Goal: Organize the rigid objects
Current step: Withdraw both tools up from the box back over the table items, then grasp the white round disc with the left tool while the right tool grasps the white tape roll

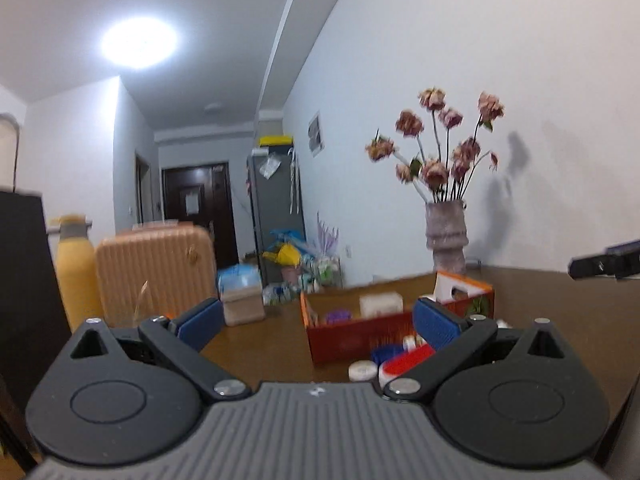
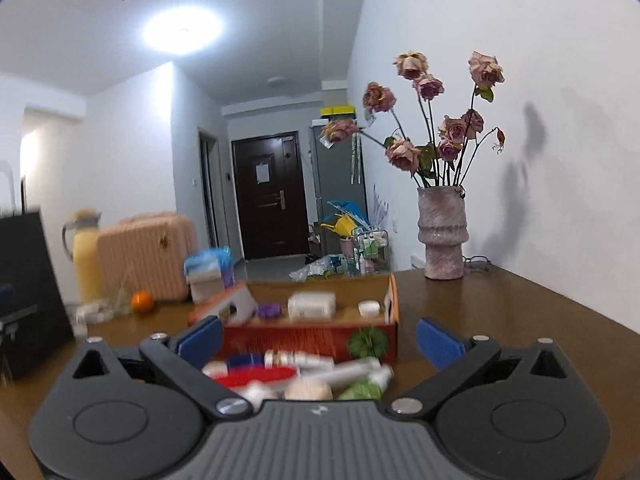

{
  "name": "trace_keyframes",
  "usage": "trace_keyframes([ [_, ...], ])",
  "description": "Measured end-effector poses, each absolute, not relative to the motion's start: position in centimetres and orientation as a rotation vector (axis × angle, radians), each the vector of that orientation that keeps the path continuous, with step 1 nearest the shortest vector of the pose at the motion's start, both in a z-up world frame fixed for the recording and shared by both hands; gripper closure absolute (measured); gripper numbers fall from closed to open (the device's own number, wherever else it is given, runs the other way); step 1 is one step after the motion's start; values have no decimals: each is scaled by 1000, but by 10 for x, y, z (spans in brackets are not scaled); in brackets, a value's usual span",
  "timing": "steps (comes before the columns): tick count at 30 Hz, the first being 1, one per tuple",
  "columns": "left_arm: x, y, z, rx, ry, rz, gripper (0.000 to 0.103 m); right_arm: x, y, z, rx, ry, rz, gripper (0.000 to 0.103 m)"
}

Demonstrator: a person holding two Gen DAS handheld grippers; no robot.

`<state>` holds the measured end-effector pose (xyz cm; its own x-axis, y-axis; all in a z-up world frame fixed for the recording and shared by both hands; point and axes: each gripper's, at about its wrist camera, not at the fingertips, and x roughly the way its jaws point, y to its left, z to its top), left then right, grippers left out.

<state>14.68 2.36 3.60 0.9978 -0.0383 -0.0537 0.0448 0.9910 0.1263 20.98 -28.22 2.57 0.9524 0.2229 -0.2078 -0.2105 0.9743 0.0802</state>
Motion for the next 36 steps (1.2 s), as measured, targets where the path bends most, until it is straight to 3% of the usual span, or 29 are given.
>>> trace_keyframes([
  [17,118,30,-6,76,236,-133,0,139,-258,-24,-37,308,232,0],
  [23,143,33,-21,23,354,-118,0,149,-252,-33,-51,342,244,0],
  [36,181,36,-26,37,378,-58,0,190,-248,-45,-38,393,217,0],
])
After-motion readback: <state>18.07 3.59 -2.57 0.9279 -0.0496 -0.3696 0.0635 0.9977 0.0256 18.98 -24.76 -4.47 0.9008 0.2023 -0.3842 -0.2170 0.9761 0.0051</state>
